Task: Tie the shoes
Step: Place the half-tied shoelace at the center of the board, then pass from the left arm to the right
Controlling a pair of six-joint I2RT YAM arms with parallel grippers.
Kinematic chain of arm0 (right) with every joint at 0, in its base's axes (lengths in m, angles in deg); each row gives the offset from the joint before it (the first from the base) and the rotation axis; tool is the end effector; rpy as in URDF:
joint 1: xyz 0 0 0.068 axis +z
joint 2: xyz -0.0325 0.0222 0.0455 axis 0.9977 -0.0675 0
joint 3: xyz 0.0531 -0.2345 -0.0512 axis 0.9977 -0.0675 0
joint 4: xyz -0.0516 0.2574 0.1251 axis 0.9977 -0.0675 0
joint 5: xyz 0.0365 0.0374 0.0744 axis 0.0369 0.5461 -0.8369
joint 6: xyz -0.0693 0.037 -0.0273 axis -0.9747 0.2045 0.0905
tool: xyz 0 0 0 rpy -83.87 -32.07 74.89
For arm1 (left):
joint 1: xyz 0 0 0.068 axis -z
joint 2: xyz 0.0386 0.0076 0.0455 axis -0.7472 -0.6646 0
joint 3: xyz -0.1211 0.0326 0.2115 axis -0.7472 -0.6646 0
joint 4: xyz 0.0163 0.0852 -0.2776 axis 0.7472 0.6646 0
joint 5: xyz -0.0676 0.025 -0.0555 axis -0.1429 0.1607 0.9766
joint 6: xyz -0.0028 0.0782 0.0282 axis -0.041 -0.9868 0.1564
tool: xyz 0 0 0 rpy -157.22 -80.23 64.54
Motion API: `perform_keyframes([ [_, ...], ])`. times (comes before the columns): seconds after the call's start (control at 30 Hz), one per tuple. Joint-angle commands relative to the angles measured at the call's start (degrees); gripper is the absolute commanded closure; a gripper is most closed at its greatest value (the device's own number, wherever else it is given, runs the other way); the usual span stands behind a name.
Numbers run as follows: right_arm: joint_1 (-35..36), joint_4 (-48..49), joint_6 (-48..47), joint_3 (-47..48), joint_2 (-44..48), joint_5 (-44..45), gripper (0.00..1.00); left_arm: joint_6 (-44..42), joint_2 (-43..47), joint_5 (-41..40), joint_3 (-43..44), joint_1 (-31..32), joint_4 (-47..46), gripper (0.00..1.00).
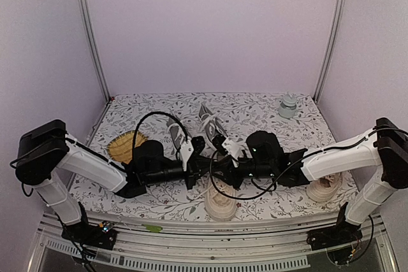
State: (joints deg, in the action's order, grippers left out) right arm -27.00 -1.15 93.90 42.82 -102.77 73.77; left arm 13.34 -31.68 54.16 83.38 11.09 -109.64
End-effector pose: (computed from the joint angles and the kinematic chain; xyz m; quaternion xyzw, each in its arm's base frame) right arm 0.1903 0.3350 0.1244 -0.4193 0.7461 0.3141 0.4110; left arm 0.1772 -0.3268 0.1192 0.4171 0.6160 -0.3948 0.5393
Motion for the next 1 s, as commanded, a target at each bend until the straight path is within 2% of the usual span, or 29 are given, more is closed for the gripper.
perform_keyframes([
  [0.0, 0.19, 3.26, 1.66, 1.35, -1.05, 2.90, 0.74, 0.65, -0.61, 1.42, 0.88, 0.23, -2.87, 1.00],
  [0.2, 0.18, 0.00, 0.91, 0.42, 0.79, 6.76, 0.85, 0.40, -0.23, 1.16, 0.43, 0.17, -2.93, 1.00],
  [0.3, 0.14, -0.57, 0.54, -0.38, 2.18, 7.82, 0.82, 0.47, -0.10, 0.92, 0.31, 0.22, -3.00, 1.00],
  [0.37, 0.18, -0.68, 0.73, -0.44, 2.55, 7.86, 0.75, 0.48, -0.21, 0.95, 0.39, 0.19, -3.01, 1.00],
  [0.53, 0.19, -0.70, 1.71, 0.42, 0.68, 8.70, 0.71, 0.49, -0.36, 1.39, 0.56, 0.19, -2.92, 1.00],
  [0.83, 0.17, 1.62, 0.85, 2.03, -1.74, 7.43, 0.67, 0.89, -0.05, 1.70, 0.22, 0.15, -2.94, 1.00],
  [0.97, 0.12, 2.56, 0.94, 2.01, -2.23, 6.86, 0.73, 1.05, 0.03, 1.72, 0.21, 0.15, -3.09, 1.00],
])
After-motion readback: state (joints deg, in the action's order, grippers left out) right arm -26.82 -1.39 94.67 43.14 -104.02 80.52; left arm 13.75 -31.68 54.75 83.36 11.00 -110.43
